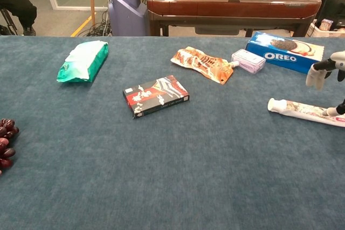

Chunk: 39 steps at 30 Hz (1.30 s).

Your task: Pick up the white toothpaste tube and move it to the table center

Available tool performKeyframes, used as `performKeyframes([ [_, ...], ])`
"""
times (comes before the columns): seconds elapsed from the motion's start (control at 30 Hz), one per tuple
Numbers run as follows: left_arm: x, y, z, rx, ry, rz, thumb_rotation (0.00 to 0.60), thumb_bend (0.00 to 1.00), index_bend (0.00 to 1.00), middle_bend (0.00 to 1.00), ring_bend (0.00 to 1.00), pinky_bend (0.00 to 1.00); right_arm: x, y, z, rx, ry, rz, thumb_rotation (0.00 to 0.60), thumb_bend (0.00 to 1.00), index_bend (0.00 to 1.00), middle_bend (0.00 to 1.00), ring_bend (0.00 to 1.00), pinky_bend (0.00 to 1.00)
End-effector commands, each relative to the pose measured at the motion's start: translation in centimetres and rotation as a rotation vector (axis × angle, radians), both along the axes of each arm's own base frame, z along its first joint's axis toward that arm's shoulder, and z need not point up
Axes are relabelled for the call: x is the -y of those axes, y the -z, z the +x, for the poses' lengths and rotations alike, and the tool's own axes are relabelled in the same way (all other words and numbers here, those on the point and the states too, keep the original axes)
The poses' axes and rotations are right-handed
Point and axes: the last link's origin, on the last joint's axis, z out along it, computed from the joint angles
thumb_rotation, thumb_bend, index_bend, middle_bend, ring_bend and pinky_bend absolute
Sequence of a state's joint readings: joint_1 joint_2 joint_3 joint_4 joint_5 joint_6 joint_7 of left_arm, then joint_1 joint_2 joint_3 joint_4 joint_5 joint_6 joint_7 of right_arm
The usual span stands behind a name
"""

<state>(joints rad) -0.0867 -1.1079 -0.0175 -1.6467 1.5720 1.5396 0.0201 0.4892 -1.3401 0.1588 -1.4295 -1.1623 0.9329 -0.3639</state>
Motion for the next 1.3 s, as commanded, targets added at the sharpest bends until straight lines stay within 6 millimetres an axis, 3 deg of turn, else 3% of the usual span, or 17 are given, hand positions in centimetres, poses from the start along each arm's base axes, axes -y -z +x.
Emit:
performKeyframes([
  [0.03, 0.0, 0.0, -0.1, 0.001, -0.002, 0.0, 0.6, 0.23, 0.19, 0.47, 0.42, 0.22, 1.1, 1.1, 0.2, -0.008, 0.006, 0.013, 0.6, 0.12, 0.36, 0.42, 0.26, 0.31],
  [0.57, 0.0, 0.3, -0.5, 0.0, -0.019, -0.01, 0.6, 0.23, 0.19, 0.47, 0.42, 0.22, 2.8, 4.3, -0.2, -0.052, 0.04, 0.066, 0.6, 0.19, 0.43, 0.44, 0.3, 0.31],
  [0.83, 0.0, 0.2, -0.7, 0.002, -0.025, -0.006, 0.6, 0.23, 0.19, 0.47, 0.42, 0.21, 2.9, 4.6, -0.1, -0.057, 0.049, 0.079, 0.6, 0.33, 0.47, 0.48, 0.33, 0.31],
  [1.03, 0.0, 0.3, -0.7, 0.001, -0.024, -0.008, 0.6, 0.23, 0.19, 0.47, 0.42, 0.21, 2.9, 5.0, 1.9, 0.003, 0.011, 0.102, 0.6, 0.4, 0.5, 0.5, 0.35, 0.31],
  [1.3, 0.1, 0.2, -0.8, -0.001, -0.029, -0.006, 0.6, 0.23, 0.19, 0.47, 0.42, 0.2, 3.6, 7.3, 6.9, 0.033, -0.117, 0.165, 0.6, 0.4, 0.5, 0.5, 0.36, 0.31],
])
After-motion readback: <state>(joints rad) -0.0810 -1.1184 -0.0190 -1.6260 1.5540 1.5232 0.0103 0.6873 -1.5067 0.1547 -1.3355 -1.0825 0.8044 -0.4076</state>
